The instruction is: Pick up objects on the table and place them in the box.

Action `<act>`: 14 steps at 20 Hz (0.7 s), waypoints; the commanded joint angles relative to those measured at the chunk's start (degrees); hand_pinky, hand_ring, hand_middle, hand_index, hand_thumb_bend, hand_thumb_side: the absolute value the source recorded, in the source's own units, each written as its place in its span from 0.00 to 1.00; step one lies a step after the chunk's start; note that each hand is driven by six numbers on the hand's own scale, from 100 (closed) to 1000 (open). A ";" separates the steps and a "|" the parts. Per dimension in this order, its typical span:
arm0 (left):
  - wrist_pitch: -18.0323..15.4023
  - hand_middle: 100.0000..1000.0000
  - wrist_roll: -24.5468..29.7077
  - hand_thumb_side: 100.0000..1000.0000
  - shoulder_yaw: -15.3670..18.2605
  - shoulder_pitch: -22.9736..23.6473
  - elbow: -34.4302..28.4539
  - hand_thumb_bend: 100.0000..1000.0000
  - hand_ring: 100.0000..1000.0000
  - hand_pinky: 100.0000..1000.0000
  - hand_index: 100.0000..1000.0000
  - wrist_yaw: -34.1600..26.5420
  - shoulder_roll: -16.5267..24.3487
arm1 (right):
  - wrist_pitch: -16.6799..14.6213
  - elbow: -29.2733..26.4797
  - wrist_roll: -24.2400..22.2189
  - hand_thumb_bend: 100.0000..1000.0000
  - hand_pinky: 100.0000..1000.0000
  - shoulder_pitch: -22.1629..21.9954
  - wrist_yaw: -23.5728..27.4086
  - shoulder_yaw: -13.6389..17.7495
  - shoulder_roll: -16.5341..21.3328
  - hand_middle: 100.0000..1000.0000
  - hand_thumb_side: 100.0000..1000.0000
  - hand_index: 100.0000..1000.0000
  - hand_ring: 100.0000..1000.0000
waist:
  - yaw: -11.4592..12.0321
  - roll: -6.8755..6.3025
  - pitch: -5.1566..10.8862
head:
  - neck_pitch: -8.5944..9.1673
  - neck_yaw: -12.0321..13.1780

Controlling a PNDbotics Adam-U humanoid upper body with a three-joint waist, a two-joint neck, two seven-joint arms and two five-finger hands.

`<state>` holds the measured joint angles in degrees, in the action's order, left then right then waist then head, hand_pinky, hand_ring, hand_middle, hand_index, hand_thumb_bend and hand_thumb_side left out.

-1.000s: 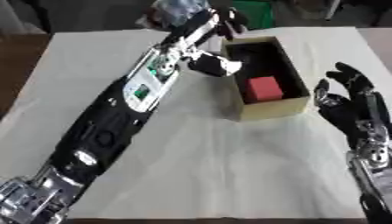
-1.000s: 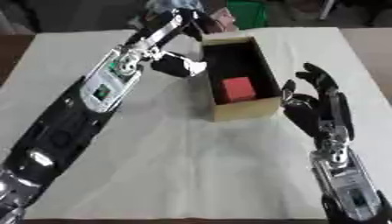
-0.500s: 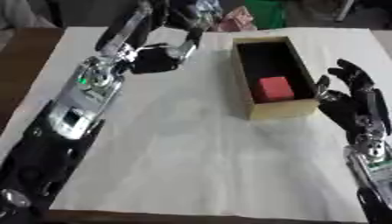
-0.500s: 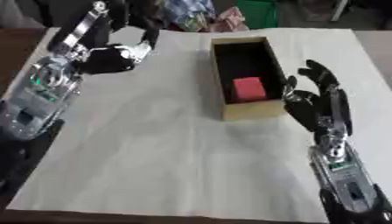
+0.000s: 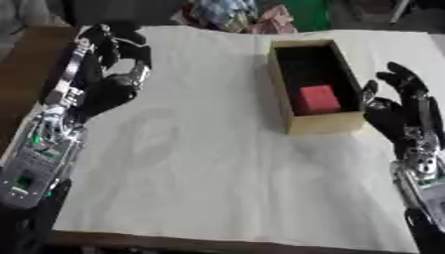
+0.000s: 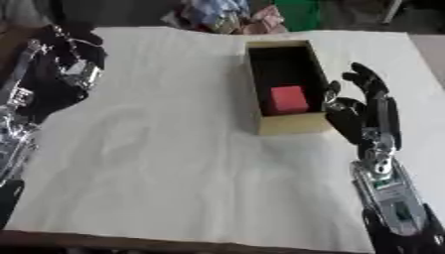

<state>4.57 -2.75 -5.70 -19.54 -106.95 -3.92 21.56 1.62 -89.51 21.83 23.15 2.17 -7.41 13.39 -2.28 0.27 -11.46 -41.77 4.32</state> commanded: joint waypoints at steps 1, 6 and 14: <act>-1.27 0.57 -0.82 0.03 1.53 1.26 -1.49 0.08 0.58 0.73 0.75 -0.89 -0.16 | -0.18 -1.52 0.31 0.00 0.64 0.37 -0.06 0.50 0.97 0.70 0.00 0.86 0.95 | -0.34 0.06 0.94 | -0.61 -0.71; -2.03 0.57 -2.23 0.03 2.75 3.73 -1.22 0.07 0.58 0.73 0.75 -1.05 -1.17 | -0.12 -1.89 0.71 0.00 0.64 0.04 -0.04 0.71 1.17 0.70 0.00 0.85 0.94 | -0.14 0.18 1.15 | -0.60 -1.29; -2.08 0.56 -3.09 0.03 3.18 4.39 -0.96 0.07 0.57 0.73 0.74 -0.72 -2.51 | -0.23 -2.26 1.41 0.00 0.63 -0.30 0.06 0.84 1.16 0.69 0.00 0.85 0.94 | -0.59 0.20 1.28 | -1.06 -1.59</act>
